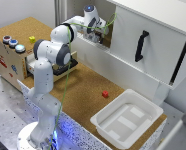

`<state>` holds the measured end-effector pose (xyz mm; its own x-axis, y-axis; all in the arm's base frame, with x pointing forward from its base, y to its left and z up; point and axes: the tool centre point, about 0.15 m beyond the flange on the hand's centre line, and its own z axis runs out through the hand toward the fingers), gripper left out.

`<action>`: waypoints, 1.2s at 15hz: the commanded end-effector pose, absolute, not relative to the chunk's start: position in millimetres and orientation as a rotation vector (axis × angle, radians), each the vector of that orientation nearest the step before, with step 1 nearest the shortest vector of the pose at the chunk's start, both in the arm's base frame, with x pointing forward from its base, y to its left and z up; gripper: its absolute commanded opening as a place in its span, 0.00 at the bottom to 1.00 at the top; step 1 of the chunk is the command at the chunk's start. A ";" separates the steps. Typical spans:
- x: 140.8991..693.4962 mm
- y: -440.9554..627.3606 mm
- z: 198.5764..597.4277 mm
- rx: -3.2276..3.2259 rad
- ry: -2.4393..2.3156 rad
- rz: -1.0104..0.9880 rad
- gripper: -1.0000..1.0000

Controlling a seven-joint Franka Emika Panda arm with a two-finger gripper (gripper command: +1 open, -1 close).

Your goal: Store the grasped purple object in the drawer

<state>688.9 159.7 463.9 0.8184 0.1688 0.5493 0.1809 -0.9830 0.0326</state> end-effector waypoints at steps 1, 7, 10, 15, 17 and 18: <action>697.4 172.7 456.5 -3.140 -0.227 -0.837 0.00; 652.7 173.2 481.8 -3.067 -0.196 -0.981 0.00; 609.1 168.9 487.6 -3.003 -0.142 -1.010 0.00; 526.5 170.4 499.0 -2.939 -0.142 -1.043 0.00; 500.1 172.1 503.7 -2.926 -0.167 -1.050 0.00; 482.3 174.1 504.1 -2.925 -0.196 -1.032 0.00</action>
